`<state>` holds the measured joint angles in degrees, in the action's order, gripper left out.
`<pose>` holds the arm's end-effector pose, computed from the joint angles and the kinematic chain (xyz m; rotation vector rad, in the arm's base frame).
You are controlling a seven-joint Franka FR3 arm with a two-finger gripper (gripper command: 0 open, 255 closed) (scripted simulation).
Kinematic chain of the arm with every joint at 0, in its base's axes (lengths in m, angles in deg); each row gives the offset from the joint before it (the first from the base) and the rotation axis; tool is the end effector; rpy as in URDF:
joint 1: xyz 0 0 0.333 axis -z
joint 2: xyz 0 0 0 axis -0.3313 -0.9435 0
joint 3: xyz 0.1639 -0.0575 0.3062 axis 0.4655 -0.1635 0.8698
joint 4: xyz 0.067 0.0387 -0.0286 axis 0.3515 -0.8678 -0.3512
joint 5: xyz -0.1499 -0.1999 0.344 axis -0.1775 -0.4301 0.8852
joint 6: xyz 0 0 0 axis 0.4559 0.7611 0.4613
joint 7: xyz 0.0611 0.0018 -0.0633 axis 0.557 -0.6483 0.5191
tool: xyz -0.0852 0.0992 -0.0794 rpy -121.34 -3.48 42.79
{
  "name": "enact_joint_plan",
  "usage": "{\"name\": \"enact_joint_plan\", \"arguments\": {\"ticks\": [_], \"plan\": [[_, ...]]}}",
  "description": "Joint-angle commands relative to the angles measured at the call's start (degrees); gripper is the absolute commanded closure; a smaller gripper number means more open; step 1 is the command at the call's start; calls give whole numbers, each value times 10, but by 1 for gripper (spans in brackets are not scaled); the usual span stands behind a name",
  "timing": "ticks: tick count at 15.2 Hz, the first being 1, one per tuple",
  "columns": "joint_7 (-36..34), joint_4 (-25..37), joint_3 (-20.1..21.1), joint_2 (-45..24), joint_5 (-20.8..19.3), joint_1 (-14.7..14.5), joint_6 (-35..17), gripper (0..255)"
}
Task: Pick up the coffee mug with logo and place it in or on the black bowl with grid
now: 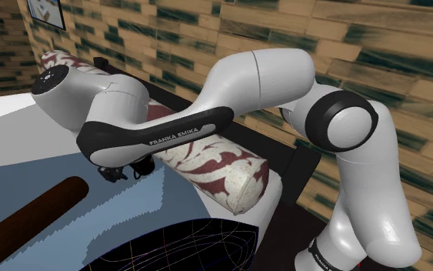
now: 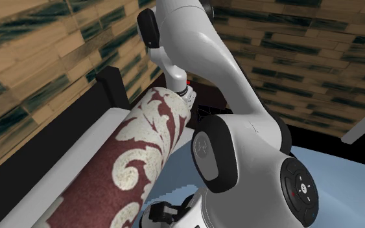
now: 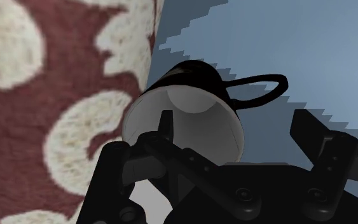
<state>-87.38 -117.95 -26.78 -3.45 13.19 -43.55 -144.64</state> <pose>0.6205 0.3992 0.3728 2.6029 0.5158 0.0565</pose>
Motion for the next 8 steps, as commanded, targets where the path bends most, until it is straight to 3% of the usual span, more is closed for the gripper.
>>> {"name": "enact_joint_plan", "arguments": {"ticks": [1, 2, 8], "plan": [[0, 0, 0, 0, 0, 0, 0, 0], [0, 0, 0, 0, 0, 0, 0, 255], [0, -1, 0, 0, 0, 0, 0, 255]]}}
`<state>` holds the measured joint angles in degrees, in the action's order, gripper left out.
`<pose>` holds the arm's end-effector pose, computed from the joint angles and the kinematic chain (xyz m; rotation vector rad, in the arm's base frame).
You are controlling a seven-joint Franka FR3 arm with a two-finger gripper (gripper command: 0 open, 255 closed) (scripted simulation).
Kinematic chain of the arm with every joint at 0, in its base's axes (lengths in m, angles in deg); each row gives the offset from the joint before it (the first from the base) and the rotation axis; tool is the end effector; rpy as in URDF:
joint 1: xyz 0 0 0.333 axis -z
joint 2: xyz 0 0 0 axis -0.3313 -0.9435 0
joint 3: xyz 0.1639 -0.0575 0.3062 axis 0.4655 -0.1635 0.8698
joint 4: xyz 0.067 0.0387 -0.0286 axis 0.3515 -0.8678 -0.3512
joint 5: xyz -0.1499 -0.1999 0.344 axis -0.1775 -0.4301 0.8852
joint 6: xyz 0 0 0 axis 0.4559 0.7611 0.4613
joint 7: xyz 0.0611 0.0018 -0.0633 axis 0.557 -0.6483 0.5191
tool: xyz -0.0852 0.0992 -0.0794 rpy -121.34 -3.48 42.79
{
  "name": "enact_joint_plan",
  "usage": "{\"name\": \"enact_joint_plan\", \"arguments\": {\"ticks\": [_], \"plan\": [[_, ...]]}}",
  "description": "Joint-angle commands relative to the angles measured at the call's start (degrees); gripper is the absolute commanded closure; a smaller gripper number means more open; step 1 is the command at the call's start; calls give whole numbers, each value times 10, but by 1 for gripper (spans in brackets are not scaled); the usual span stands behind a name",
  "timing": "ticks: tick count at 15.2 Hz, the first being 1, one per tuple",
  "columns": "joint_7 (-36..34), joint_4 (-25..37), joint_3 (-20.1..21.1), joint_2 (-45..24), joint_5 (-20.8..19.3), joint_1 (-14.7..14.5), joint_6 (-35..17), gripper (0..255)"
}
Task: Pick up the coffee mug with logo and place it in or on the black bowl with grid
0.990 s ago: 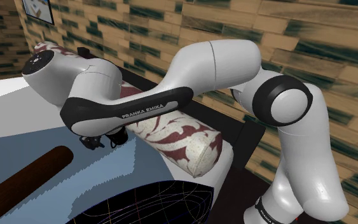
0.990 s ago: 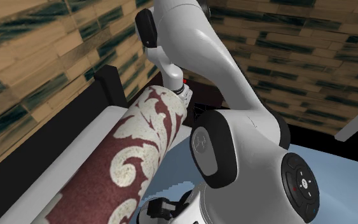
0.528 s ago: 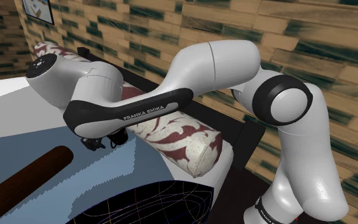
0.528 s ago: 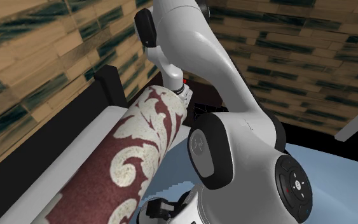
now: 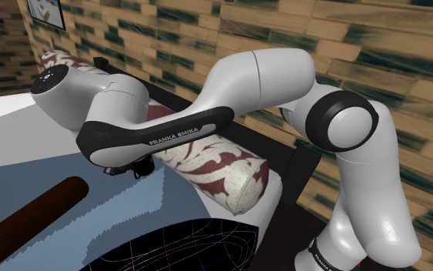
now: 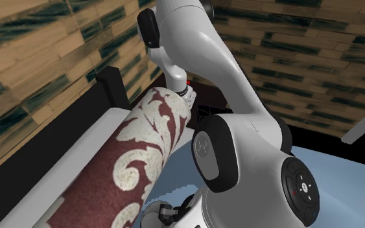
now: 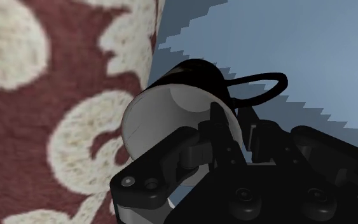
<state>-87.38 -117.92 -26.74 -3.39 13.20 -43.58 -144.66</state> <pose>0.6201 0.4000 0.3739 2.6039 0.5169 0.0589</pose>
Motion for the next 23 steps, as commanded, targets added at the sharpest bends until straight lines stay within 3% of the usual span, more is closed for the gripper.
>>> {"name": "enact_joint_plan", "arguments": {"ticks": [1, 11, 23], "plan": [[0, 0, 0, -1, 0, 0, 0, 255], [24, 45, 1, 9, 5, -6, 48, 255], [64, 144, 0, 3, 3, -23, 131, 255]]}}
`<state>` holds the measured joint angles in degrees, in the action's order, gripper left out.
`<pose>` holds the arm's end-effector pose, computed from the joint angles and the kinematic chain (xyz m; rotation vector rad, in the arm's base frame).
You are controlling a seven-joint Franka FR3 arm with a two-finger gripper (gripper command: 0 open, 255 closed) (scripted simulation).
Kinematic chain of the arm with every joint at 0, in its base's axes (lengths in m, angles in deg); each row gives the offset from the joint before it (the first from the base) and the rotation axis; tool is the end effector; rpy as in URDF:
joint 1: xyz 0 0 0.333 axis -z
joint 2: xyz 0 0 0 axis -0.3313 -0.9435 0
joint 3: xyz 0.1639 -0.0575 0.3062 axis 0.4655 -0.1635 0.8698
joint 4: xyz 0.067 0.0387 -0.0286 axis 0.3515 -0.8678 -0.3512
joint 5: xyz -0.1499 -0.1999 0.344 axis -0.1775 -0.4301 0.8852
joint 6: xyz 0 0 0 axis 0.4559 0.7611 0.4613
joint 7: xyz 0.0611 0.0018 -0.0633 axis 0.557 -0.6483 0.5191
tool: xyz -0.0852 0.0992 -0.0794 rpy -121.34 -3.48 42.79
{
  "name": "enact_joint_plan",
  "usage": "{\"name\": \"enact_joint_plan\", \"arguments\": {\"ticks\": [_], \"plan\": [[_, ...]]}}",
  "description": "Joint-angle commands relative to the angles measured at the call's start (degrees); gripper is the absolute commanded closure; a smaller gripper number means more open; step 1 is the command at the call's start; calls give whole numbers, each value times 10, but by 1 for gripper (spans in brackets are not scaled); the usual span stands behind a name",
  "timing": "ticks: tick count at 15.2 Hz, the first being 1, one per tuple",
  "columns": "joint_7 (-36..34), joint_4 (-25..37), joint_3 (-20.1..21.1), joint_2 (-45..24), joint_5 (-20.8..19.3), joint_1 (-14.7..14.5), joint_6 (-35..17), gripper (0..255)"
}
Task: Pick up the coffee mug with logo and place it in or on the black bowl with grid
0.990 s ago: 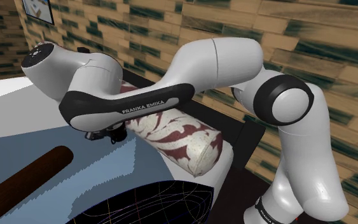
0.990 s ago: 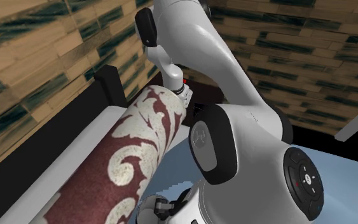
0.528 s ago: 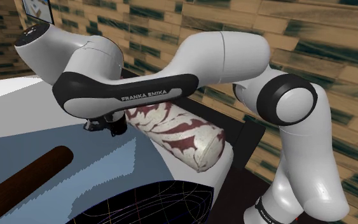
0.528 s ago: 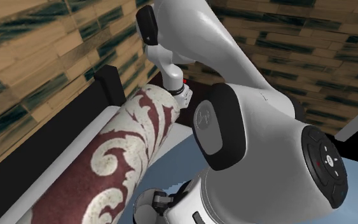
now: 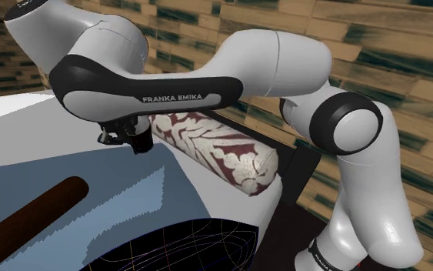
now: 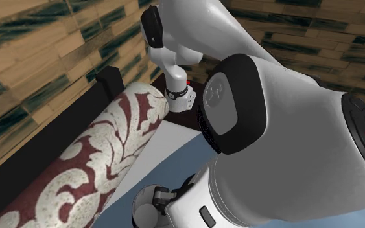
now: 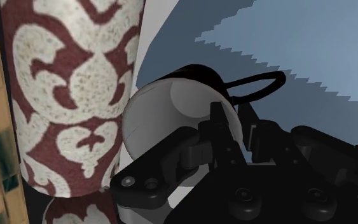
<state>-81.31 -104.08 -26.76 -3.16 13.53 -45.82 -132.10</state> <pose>0.6218 0.4018 0.4811 2.6030 0.5157 0.0566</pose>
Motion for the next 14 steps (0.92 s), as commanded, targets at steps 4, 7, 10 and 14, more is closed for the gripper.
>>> {"name": "enact_joint_plan", "arguments": {"ticks": [4, 7, 10, 14], "plan": [[19, 51, -2, -8, -4, -10, 38, 255], [32, 92, -5, -19, -9, -19, 64, 255], [48, 142, -9, -35, -15, -31, 94, 255], [44, 142, -6, -23, -14, -38, 109, 255]]}}
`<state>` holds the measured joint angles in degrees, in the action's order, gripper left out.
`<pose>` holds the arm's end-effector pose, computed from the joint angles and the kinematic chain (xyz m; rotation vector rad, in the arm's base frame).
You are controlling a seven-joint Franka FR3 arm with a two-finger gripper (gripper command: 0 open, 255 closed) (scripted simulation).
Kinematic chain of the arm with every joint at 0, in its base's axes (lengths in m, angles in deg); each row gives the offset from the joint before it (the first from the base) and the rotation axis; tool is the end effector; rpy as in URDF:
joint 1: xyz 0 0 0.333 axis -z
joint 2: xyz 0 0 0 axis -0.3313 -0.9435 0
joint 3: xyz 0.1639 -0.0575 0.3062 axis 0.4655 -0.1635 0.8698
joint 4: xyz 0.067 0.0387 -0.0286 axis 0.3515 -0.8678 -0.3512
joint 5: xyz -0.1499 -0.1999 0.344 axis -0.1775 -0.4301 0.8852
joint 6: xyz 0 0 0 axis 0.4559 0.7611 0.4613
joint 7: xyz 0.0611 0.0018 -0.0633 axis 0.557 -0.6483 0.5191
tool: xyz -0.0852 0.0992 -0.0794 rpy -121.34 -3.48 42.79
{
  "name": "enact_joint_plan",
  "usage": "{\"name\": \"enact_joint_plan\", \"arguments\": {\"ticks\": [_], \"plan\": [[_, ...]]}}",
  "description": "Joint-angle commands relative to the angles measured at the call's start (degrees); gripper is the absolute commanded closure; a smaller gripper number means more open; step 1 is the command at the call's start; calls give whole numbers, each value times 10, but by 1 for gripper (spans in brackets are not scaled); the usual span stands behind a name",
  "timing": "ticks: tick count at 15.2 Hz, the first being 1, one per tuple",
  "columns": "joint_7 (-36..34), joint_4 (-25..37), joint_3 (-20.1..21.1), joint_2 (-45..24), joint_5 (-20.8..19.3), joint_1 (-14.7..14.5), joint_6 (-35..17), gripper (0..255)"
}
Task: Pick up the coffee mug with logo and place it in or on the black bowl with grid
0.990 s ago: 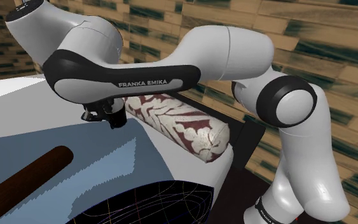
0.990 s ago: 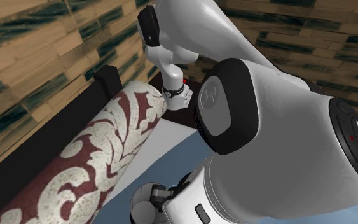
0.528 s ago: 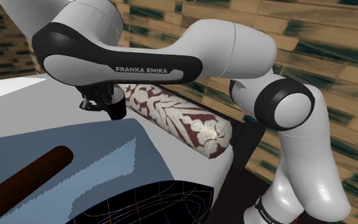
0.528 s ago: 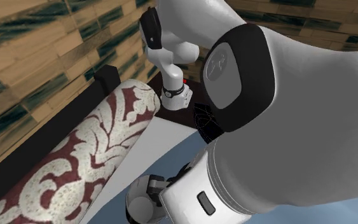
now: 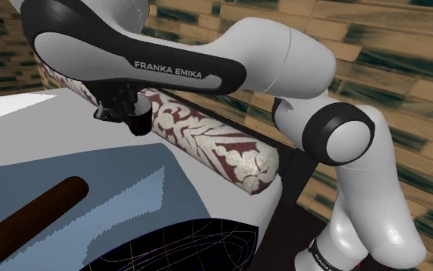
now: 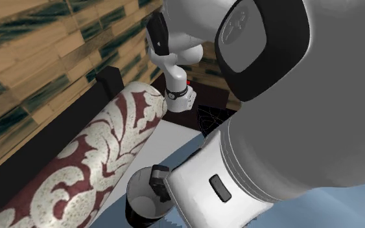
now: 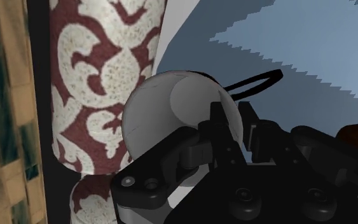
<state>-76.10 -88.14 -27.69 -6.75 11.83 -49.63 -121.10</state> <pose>0.6166 0.4049 0.5550 2.6031 0.5166 0.0561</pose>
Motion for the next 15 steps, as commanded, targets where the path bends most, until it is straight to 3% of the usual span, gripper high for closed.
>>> {"name": "enact_joint_plan", "arguments": {"ticks": [1, 7, 15], "plan": [[-24, -55, 10, 37, 10, 2, -9, 255], [-99, -199, 39, 137, 47, -7, -22, 255], [-187, -295, 76, 215, 93, -44, -7, 255]]}}
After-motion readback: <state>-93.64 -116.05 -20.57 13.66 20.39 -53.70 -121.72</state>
